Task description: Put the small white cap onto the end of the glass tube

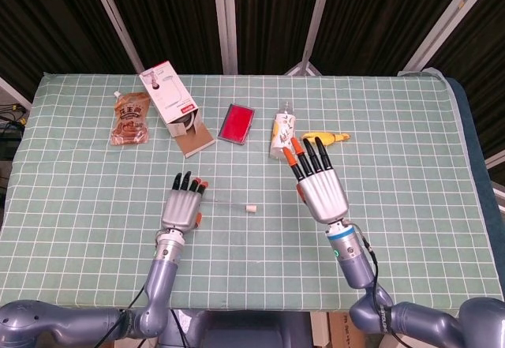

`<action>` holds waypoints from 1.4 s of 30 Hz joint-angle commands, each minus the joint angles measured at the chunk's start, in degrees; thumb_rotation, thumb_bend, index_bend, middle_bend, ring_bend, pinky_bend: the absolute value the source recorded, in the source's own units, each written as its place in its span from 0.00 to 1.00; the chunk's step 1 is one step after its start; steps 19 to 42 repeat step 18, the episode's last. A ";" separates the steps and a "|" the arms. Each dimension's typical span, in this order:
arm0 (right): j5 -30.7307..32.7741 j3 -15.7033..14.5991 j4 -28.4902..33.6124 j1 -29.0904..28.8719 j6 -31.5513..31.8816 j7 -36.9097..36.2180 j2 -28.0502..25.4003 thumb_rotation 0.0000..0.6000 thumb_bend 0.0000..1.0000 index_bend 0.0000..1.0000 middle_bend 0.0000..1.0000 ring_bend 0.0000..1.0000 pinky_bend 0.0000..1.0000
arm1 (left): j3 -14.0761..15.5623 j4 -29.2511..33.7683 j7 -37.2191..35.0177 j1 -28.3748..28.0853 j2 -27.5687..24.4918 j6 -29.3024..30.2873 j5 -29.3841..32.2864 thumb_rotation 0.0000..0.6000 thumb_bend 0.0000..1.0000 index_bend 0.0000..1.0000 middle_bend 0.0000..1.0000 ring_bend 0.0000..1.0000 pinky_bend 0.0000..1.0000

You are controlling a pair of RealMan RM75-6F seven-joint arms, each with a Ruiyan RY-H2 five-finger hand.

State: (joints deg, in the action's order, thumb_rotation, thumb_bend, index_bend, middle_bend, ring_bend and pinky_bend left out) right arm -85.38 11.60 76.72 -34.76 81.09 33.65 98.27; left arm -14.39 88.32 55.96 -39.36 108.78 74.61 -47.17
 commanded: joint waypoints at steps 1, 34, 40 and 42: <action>0.89 -0.31 2.37 1.90 1.11 -1.12 -1.76 1.00 0.36 0.00 0.00 0.00 0.00 | -0.03 4.54 -3.58 2.19 -3.55 2.19 -1.92 1.00 0.40 0.20 0.15 0.00 0.00; 11.71 -7.56 22.36 21.83 6.11 -15.94 -24.54 1.00 0.36 0.00 0.00 0.00 0.00 | 17.83 8.98 -42.20 24.64 -34.87 19.72 -34.96 1.00 0.22 0.14 0.07 0.00 0.00; 11.71 -7.56 22.36 21.83 6.11 -15.94 -24.54 1.00 0.36 0.00 0.00 0.00 0.00 | 17.83 8.98 -42.20 24.64 -34.87 19.72 -34.96 1.00 0.22 0.14 0.07 0.00 0.00; 11.71 -7.56 22.36 21.83 6.11 -15.94 -24.54 1.00 0.36 0.00 0.00 0.00 0.00 | 17.83 8.98 -42.20 24.64 -34.87 19.72 -34.96 1.00 0.22 0.14 0.07 0.00 0.00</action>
